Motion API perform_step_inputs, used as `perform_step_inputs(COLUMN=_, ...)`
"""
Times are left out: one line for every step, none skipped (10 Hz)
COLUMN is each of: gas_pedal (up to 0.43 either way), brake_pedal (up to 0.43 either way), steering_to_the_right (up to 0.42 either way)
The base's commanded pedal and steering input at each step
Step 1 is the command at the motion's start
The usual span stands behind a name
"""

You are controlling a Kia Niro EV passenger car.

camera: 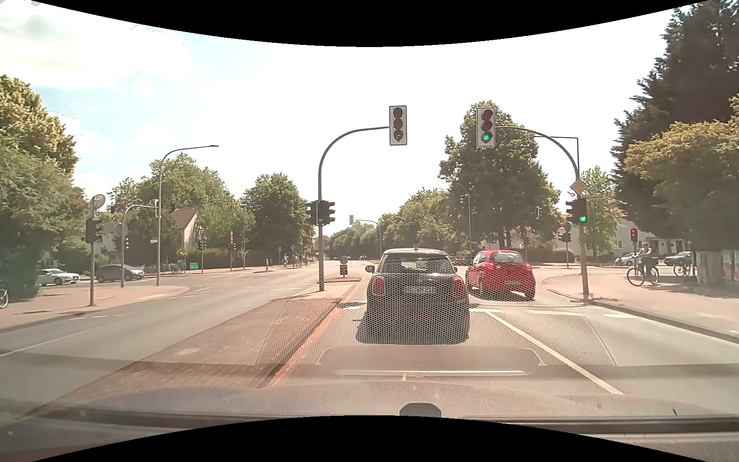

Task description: Follow the waypoints while adhering to traffic rules and regulations

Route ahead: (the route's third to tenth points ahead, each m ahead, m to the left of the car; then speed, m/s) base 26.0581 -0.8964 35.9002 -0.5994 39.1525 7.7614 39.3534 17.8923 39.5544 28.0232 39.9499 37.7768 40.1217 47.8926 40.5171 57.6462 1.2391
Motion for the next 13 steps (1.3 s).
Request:
perform_step_inputs(gas_pedal=0.138, brake_pedal=0.018, steering_to_the_right=-0.003)
perform_step_inputs(gas_pedal=0.150, brake_pedal=0.018, steering_to_the_right=-0.002)
perform_step_inputs(gas_pedal=0.177, brake_pedal=0.018, steering_to_the_right=-0.003)
perform_step_inputs(gas_pedal=0.177, brake_pedal=0.018, steering_to_the_right=-0.002)
perform_step_inputs(gas_pedal=0.177, brake_pedal=0.018, steering_to_the_right=-0.002)
perform_step_inputs(gas_pedal=0.177, brake_pedal=0.018, steering_to_the_right=-0.002)
perform_step_inputs(gas_pedal=0.177, brake_pedal=0.018, steering_to_the_right=-0.002)
perform_step_inputs(gas_pedal=0.177, brake_pedal=0.018, steering_to_the_right=-0.002)
perform_step_inputs(gas_pedal=0.177, brake_pedal=0.018, steering_to_the_right=-0.002)
perform_step_inputs(gas_pedal=0.189, brake_pedal=0.018, steering_to_the_right=-0.002)
perform_step_inputs(gas_pedal=0.197, brake_pedal=0.018, steering_to_the_right=-0.002)
perform_step_inputs(gas_pedal=0.220, brake_pedal=0.018, steering_to_the_right=-0.002)
perform_step_inputs(gas_pedal=0.240, brake_pedal=0.018, steering_to_the_right=-0.001)
